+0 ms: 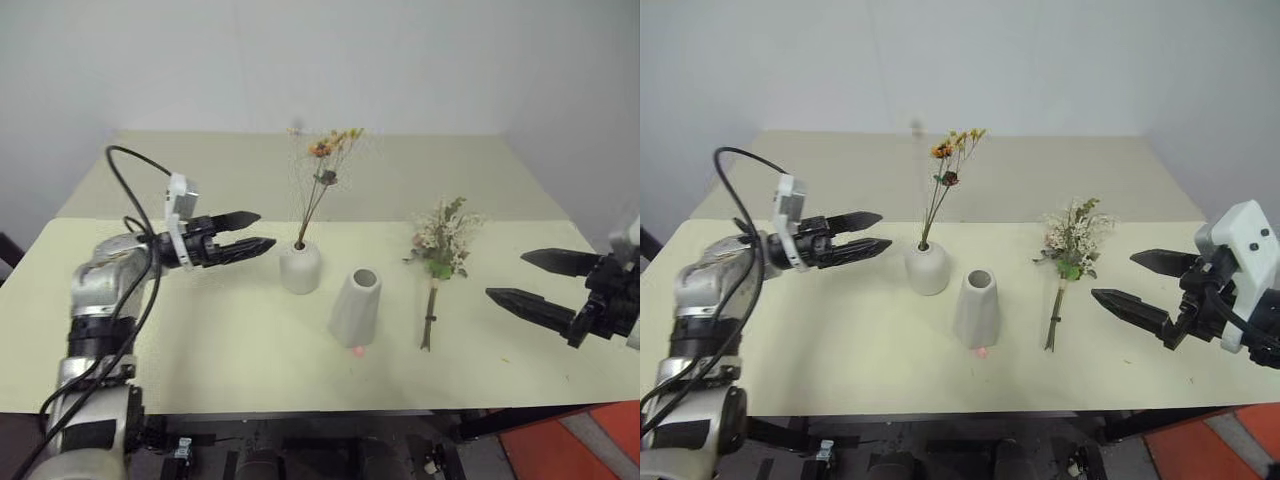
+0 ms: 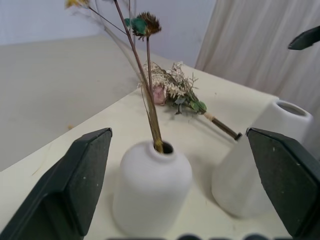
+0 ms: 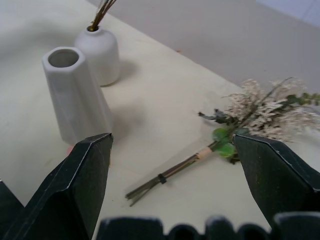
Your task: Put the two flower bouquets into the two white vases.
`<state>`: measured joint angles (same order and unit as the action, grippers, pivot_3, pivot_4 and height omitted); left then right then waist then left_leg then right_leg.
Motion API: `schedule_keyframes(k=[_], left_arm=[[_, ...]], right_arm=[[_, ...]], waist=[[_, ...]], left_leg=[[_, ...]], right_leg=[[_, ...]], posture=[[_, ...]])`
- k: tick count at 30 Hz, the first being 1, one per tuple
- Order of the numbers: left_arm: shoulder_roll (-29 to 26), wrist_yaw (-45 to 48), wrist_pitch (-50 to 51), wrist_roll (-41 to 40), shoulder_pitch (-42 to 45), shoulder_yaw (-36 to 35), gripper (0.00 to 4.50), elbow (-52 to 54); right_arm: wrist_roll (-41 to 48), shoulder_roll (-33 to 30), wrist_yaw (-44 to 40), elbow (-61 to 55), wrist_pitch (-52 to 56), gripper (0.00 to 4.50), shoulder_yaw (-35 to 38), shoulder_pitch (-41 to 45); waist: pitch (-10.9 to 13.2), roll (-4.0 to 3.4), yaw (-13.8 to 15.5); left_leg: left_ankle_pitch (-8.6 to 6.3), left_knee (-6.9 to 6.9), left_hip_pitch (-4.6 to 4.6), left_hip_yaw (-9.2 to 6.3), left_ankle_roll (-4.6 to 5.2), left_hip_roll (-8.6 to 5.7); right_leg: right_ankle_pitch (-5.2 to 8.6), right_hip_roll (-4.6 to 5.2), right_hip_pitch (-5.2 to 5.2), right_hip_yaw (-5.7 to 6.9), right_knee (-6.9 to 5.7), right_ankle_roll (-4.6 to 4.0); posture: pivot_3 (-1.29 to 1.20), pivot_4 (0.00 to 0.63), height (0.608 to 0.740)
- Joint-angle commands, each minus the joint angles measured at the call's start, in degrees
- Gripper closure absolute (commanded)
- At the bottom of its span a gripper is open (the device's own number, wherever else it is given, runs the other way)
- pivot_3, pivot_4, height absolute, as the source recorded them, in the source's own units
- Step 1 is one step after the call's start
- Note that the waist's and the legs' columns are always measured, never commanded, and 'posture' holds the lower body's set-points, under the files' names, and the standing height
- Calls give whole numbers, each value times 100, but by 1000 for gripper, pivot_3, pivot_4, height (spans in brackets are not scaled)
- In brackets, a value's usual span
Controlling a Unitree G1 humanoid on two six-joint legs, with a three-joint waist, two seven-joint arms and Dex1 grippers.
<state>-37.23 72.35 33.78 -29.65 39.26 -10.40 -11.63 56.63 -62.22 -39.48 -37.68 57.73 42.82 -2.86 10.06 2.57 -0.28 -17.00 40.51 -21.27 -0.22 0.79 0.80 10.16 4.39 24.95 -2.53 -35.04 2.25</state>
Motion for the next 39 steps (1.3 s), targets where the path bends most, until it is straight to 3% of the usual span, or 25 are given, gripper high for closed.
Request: schedule_keyframes(k=[1, 4, 9, 13, 19, 24, 28, 31, 37, 39], left_arm=[[-186, 53, -67, -218, -19, -58, 16, 666], [-299, 213, -157, -301, -57, 11, 16, 884], [-467, 814, -516, -361, 91, 222, 16, 1020], [-532, 1123, -761, -290, 256, 374, 16, 932], [-468, 1268, -1021, -226, 431, 520, 16, 695], [-448, 1329, -1139, -237, 467, 600, 16, 635], [-482, 1344, -1178, -241, 480, 601, 16, 624], [-509, 1334, -1185, -243, 450, 587, 0, 652], [-546, 1278, -1235, -239, 354, 560, 0, 673], [-550, 1260, -1239, -245, 320, 557, 0, 689]], right_arm=[[-40, 68, 233, 79, -101, 0, -388, 285], [30, 126, 550, 223, 117, 0, -825, 579], [703, 473, 2256, 1026, 1842, 0, -1788, 2172], [800, 1311, 3522, 1784, 3271, 0, -2069, 3507], [371, 2289, 5315, 3020, 3477, 0, -2576, 4286], [-408, 2991, 5800, 3949, 3477, 0, -2577, 4880], [-1011, 3320, 5640, 4265, 3445, 0, -2680, 5106], [-1257, 3460, 5345, 4290, 3413, 574, -2657, 5145], [-1784, 3536, 4938, 4320, 3390, 2701, -2714, 5022], [-1921, 3542, 4818, 4262, 3438, 3208, -2701, 4986]], waist=[[0, 0, 30], [0, 0, 29], [0, 0, -40], [0, -1, -84], [-1, -2, -49], [-1, -5, -71], [-2, -7, -94], [-2, -8, -96], [-1, -10, -104], [-1, -10, -111]], left_leg=[[0, 0, 0, 0, 0, 0], [0, -1, 0, 0, 0, -1], [0, -1, 1, 4, 0, -2], [0, -3, -1, 3, 0, 1], [0, -11, -21, 2, 0, -2], [0, -10, -37, 3, 1, -4], [0, -16, -38, 0, 1, 0], [0, -21, -41, -2, 1, 1], [0, -21, -46, -2, 1, 0], [0, -21, -44, -2, 1, 0]], right_leg=[[0, 0, 0, 0, 2, 0], [1, -1, 0, 0, 4, -1], [0, -1, 0, -3, 3, -6], [1, -6, 4, -5, 3, -12], [-1, -1, 19, 0, 3, -12], [-5, 1, 30, 1, -1, -8], [-6, -3, 33, 5, -2, -8], [-6, -3, 33, 9, -1, -8], [-6, -2, 37, 10, 1, -8], [-6, -3, 36, 10, 1, -8]], posture=[[0, 150, 740], [0, 150, 740], [0, 150, 740], [0, 150, 740], [0, 150, 740], [0, 150, 740], [0, 150, 740], [0, 150, 740], [0, 150, 740], [0, 150, 740]])
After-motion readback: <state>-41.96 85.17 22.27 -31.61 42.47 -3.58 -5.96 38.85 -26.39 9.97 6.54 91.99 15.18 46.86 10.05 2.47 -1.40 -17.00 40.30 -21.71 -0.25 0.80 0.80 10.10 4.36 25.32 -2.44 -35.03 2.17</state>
